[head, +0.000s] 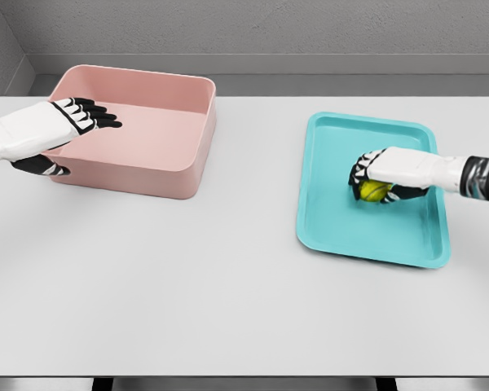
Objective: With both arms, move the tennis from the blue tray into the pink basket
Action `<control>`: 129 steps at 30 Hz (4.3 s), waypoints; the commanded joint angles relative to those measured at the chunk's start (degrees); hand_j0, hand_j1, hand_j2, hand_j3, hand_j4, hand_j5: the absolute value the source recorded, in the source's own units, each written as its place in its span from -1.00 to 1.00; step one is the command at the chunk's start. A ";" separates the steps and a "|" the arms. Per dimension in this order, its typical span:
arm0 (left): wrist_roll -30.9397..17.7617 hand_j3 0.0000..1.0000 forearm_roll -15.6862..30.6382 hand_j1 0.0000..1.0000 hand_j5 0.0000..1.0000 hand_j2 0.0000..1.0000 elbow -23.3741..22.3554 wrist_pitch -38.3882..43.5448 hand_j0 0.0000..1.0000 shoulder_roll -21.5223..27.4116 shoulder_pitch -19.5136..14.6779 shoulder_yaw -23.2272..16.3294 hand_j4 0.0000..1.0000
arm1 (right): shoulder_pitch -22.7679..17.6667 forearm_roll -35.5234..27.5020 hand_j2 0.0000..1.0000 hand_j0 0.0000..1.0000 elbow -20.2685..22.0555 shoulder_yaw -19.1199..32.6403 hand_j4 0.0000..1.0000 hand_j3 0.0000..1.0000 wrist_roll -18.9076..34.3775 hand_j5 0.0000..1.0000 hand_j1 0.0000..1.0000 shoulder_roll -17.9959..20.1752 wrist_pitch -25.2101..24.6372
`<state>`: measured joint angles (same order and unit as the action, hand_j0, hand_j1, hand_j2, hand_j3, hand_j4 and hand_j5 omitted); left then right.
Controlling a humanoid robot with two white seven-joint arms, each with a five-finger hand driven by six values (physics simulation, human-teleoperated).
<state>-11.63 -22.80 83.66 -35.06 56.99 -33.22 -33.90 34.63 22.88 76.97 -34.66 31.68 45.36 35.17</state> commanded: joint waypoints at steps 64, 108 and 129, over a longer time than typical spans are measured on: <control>0.03 1.00 0.30 1.00 1.00 1.00 2.48 0.06 1.00 0.66 0.70 0.06 1.00 | -0.97 12.37 -0.23 -0.23 12.68 -10.60 -0.23 -0.23 1.19 -0.23 -0.23 -22.86 -0.17; -4.89 1.00 -3.30 1.00 1.00 1.00 12.41 0.06 1.00 -5.75 -2.90 -7.23 1.00 | -31.81 -5.65 1.00 1.00 22.00 47.32 1.00 1.00 0.67 1.00 1.00 -16.54 -0.17; -5.68 1.00 -3.65 1.00 1.00 1.00 12.50 0.06 1.00 -12.70 -6.68 -16.90 1.00 | -33.05 -6.26 1.00 1.00 17.25 49.78 1.00 1.00 0.93 1.00 1.00 -17.50 -0.17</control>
<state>-17.34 -26.91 96.28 -35.08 44.34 -39.90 -50.06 1.58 17.05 94.31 15.09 32.63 27.80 35.16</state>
